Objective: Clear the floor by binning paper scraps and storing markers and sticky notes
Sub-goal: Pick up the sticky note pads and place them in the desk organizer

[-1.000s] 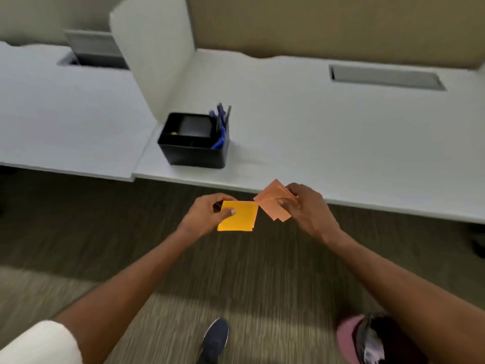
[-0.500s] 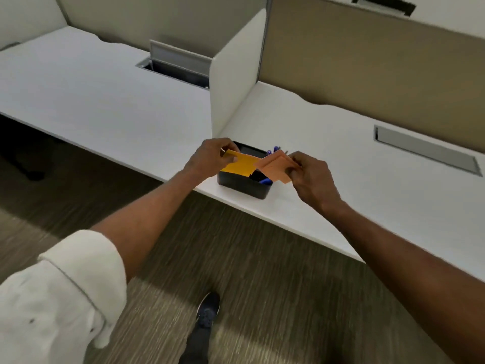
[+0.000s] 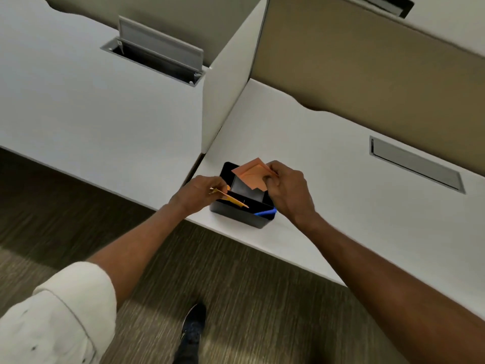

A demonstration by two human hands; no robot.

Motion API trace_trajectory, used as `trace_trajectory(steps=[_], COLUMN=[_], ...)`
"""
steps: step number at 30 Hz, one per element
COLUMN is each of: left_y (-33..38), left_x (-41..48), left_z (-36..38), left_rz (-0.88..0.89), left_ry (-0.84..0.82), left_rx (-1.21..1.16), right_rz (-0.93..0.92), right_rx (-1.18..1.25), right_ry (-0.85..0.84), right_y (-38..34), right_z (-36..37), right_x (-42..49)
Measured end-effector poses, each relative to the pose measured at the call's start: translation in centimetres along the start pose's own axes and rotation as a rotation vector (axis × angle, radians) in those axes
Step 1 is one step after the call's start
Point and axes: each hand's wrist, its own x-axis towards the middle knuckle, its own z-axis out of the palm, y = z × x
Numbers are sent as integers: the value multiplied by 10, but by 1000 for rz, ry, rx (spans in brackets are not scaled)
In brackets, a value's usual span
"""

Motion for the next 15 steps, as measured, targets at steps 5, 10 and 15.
trace_trajectory(steps=[5, 10, 15], left_y=[-13, -19, -24], left_x=[9, 14, 10], left_z=[3, 7, 12], left_rz=[91, 136, 161], left_ry=[-32, 47, -73], left_rx=[83, 9, 20], right_rz=[14, 28, 39], right_rx=[-3, 10, 13], right_ry=[-41, 1, 1], right_y=[5, 11, 17], right_z=[39, 59, 66], right_x=[8, 17, 19])
